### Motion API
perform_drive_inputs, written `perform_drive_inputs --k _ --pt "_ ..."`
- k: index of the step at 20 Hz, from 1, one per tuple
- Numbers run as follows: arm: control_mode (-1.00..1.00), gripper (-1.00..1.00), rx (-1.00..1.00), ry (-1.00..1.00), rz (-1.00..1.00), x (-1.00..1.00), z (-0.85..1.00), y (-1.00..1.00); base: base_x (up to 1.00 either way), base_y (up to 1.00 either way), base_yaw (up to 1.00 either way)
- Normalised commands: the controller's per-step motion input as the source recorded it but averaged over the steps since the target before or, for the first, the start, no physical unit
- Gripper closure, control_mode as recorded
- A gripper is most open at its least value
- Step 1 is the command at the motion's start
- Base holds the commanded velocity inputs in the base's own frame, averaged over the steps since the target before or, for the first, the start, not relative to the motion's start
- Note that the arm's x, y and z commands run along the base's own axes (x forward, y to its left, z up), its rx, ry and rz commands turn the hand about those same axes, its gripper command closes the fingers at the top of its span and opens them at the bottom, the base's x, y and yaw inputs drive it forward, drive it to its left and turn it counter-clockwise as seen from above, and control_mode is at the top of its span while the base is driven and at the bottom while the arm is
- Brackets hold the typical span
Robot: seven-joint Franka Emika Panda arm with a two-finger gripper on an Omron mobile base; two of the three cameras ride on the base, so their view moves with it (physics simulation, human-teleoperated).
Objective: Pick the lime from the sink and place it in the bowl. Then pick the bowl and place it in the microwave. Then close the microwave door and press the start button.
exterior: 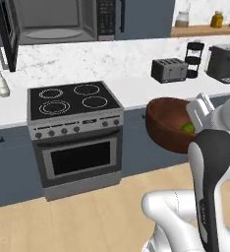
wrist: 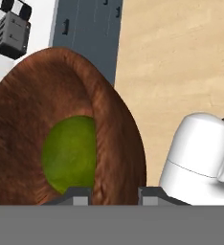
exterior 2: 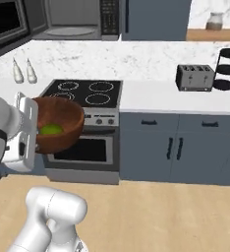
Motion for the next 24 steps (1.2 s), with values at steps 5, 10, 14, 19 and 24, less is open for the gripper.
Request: perform_drive_inputs --k 5,10,14,19,24 --pt "1.0 1.0 0.0 0.0 0.0 0.0 0.0 0.0 0.94 -0.32 0.75" --pt "1.0 1.0 0.0 0.0 0.0 0.0 0.0 0.0 0.88 -0.59 0.53" --pt "1.0 1.0 0.0 0.0 0.0 0.0 0.0 0.0 0.84 -0.44 0.33" --pt "1.0 1.0 0.0 0.0 0.0 0.0 0.0 0.0 0.97 -0.07 0.19" --pt "1.0 1.0 0.0 0.0 0.0 0.0 0.0 0.0 0.9 -0.03 0.17"
